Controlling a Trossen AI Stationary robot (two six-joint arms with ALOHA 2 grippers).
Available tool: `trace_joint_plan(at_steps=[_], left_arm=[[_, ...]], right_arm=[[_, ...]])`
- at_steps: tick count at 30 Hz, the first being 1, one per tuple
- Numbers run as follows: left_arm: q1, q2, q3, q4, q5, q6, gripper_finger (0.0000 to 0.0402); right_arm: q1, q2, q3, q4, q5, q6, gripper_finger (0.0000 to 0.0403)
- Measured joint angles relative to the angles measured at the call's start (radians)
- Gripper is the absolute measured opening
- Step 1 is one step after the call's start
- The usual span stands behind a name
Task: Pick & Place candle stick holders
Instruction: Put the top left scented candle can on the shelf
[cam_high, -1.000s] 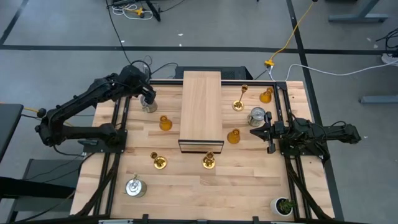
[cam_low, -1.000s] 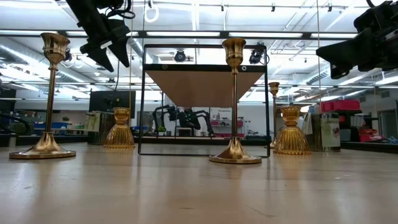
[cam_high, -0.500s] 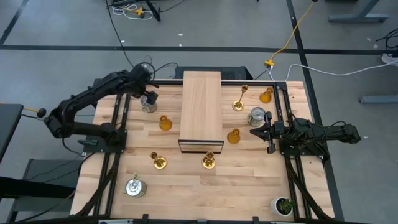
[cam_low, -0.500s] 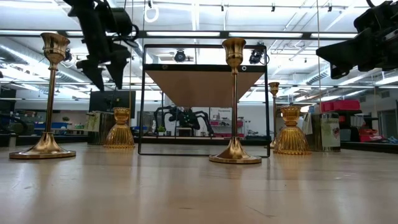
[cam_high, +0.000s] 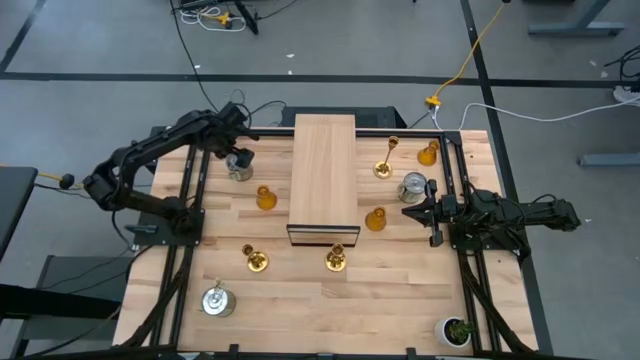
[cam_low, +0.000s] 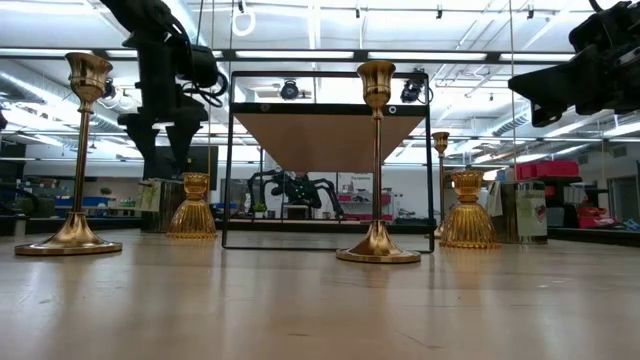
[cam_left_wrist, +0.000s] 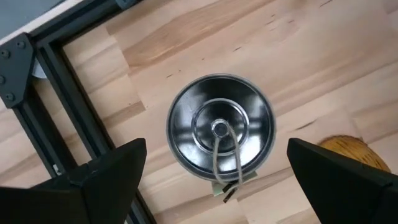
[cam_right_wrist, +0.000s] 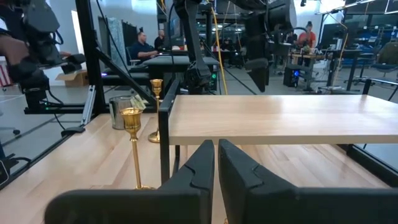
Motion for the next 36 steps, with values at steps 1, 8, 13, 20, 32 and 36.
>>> trace_joint_plan(at_steps=[1,8,13,20,32,36], left_arm=[[0.002,0.005,0.000,0.000,0.012,0.000,0.0399],[0.004,0.048,0.000,0.003,0.058,-0.001,0.0399],[0.004,0.082,0.000,0.002,0.048,-0.001,0.0399],[0.004,0.104,0.000,0.002,0.038,-0.001,0.0399],[0.004,0.104,0.000,0.005,0.038,-0.001,0.0399],[0.004,0.104,0.000,0.006,0.030,-0.004,0.0399]], right_arm=[[0.000,0.000,0.000,0.000,0.000,0.000,0.0027],[0.000,0.000,0.000,0.000,0.000,0.000,0.0027],[0.000,0.000,0.000,0.000,0.000,0.000,0.0027],[0.000,0.000,0.000,0.000,0.000,0.000,0.0027],[0.000,0.000,0.000,0.000,0.000,0.000,0.0027],[0.000,0.000,0.000,0.000,0.000,0.000,0.0027]])
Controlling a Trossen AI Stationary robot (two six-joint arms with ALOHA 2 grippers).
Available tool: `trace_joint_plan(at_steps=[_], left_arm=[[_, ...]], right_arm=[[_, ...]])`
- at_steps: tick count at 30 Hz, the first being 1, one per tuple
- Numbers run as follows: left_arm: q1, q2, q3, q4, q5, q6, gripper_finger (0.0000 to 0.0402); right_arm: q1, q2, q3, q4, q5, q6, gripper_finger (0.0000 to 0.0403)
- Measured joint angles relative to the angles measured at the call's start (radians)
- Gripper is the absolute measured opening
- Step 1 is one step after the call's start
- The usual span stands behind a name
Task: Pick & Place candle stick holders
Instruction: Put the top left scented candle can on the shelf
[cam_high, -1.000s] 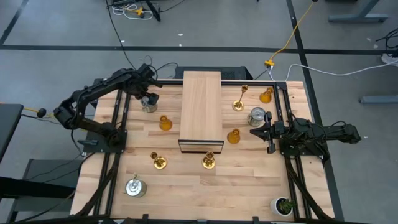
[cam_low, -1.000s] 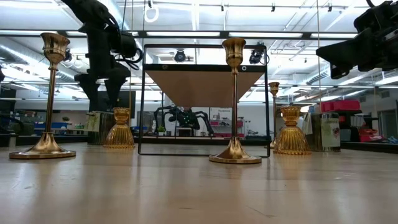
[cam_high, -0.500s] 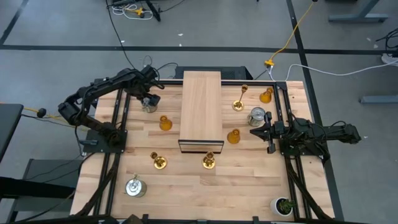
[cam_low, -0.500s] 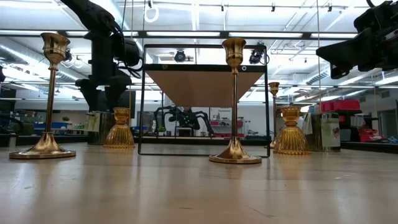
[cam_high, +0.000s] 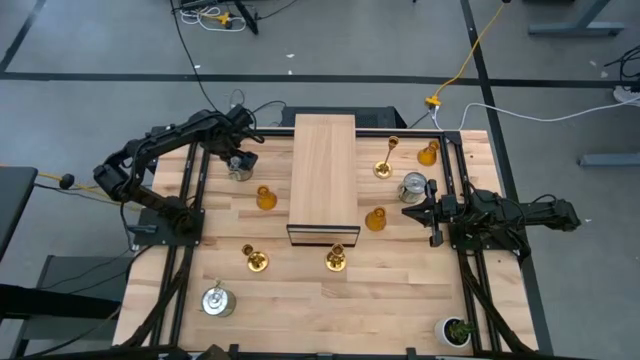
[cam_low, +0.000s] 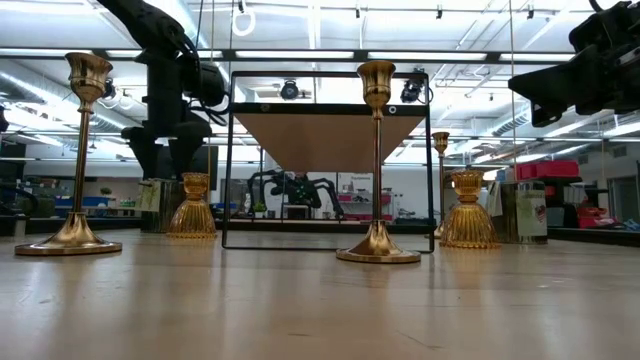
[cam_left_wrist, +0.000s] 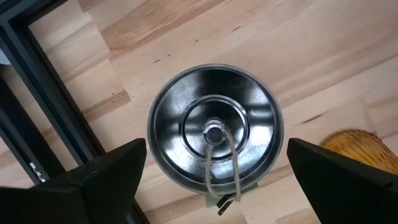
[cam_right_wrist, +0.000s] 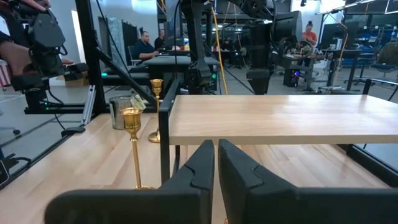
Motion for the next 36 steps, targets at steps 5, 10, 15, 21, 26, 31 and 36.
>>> trace_joint_plan(at_steps=[5,10,15,21,26,31,36], left_arm=[[0.000,0.000,0.000,0.015,-0.003,0.000,0.0399],[0.000,0.000,0.000,0.037,-0.003,-0.008,0.0399],[0.000,0.000,-0.008,0.038,-0.003,-0.008,0.0399],[0.000,0.000,-0.055,0.057,-0.004,-0.008,0.0399],[0.000,0.000,-0.077,0.096,-0.008,-0.008,0.0399],[0.000,0.000,-0.094,0.143,-0.008,-0.007,0.0399],[0.000,0.000,-0.115,0.155,-0.007,-0.005,0.0399]], right_arm=[[0.000,0.000,0.000,0.000,0.000,0.000,0.0027],[0.000,0.000,0.000,0.000,0.000,0.000,0.0027],[0.000,0.000,0.000,0.000,0.000,0.000,0.0027],[0.000,0.000,0.000,0.000,0.000,0.000,0.0027],[0.000,0.000,0.000,0.000,0.000,0.000,0.0027],[0.000,0.000,0.000,0.000,0.000,0.000,0.0027],[0.000,0.000,0.000,0.000,0.000,0.000,0.0027]])
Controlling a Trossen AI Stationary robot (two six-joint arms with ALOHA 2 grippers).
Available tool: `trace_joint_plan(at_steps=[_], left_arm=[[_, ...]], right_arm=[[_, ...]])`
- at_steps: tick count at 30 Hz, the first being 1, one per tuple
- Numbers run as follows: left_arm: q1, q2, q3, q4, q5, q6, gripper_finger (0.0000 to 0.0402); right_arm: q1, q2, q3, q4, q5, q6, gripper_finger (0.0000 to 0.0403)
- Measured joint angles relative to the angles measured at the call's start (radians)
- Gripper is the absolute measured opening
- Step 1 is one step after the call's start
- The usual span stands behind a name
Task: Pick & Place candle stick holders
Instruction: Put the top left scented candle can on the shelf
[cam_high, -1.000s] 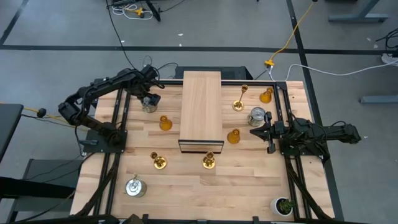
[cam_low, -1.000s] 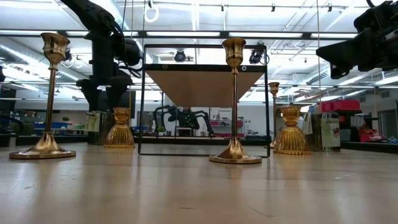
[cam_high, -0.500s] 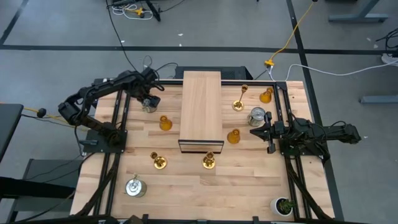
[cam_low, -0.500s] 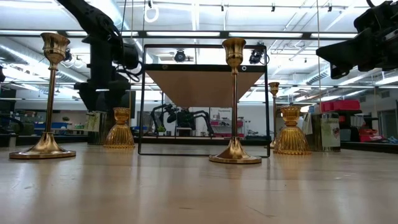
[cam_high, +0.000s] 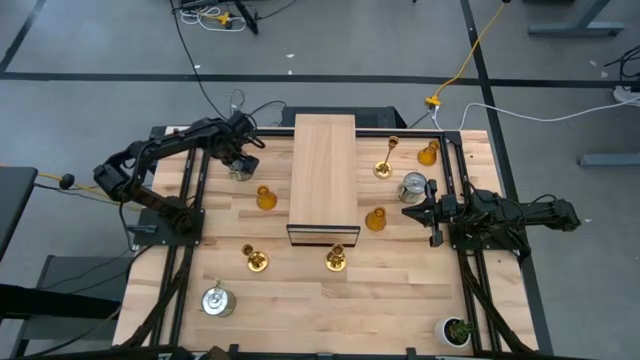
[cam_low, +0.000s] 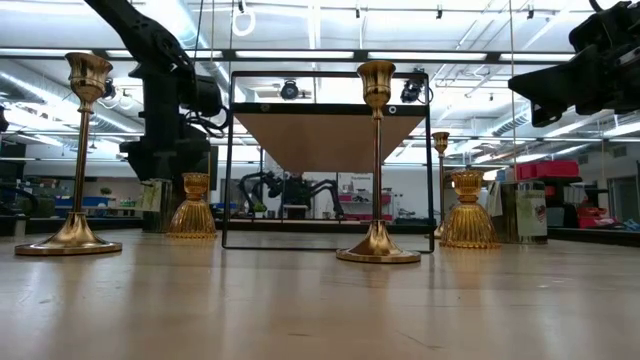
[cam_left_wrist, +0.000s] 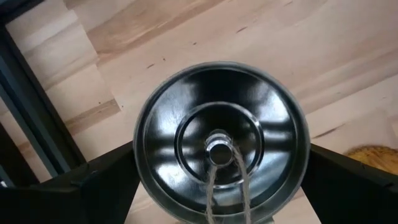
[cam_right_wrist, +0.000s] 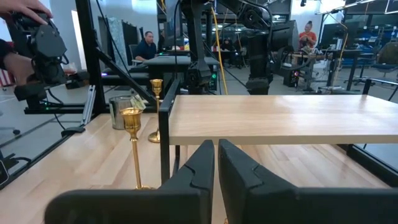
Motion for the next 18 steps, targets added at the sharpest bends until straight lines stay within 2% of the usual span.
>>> trace_joint_plan(at_steps=[18], left_arm=[[0.000,0.000,-0.007,0.014,0.000,0.025,0.0395]], right_arm=[[0.000,0.000,0.000,0.000,0.000,0.000,0.0027]])
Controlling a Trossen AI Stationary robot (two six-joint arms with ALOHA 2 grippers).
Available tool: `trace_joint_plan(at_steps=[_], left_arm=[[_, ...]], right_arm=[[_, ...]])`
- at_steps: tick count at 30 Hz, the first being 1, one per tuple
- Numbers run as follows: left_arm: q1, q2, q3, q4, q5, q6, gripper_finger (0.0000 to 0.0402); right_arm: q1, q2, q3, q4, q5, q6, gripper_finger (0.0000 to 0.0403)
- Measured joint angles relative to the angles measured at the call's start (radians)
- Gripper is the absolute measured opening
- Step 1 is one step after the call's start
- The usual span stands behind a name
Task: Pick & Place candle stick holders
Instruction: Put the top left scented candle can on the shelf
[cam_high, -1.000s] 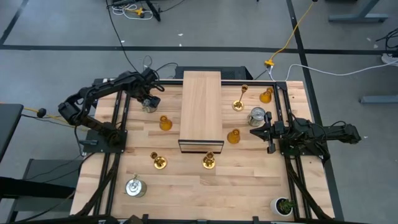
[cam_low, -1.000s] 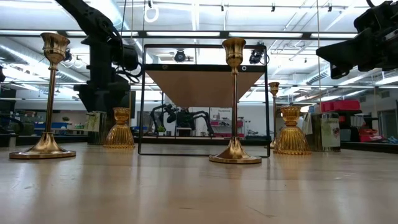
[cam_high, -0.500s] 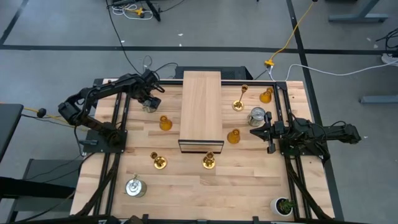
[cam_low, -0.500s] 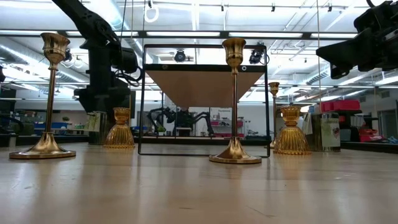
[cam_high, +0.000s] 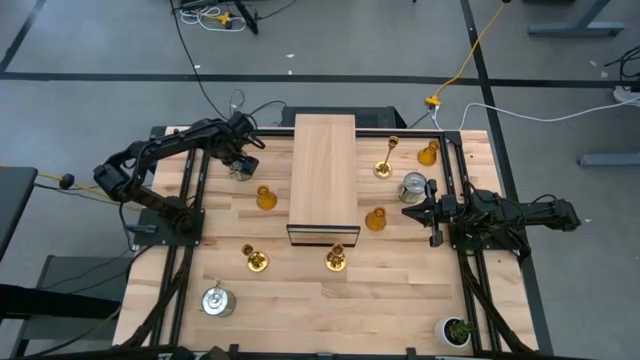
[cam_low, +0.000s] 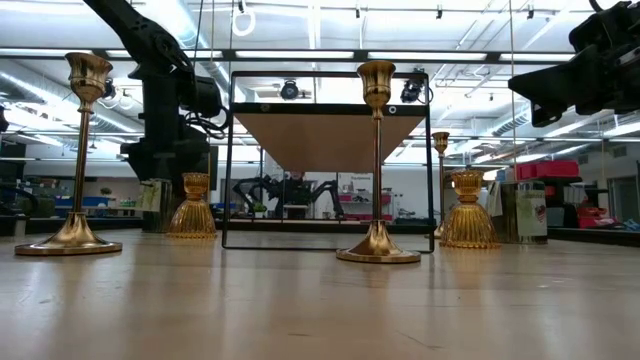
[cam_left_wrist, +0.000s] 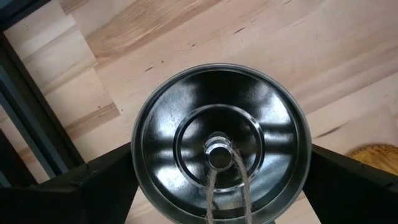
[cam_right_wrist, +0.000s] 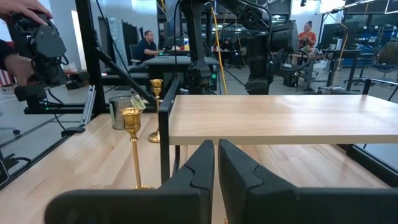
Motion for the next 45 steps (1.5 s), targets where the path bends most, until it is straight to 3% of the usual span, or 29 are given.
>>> trace_joint_plan(at_steps=[29,45], left_arm=[[-0.001,-0.001,0.008,-0.072,0.004,0.001,0.0381],[-0.001,0.000,0.258,-0.299,0.000,0.012,0.0380]], right_arm=[[0.000,0.000,0.000,0.000,0.000,0.000,0.0027],[0.000,0.000,0.000,0.000,0.000,0.000,0.0027]])
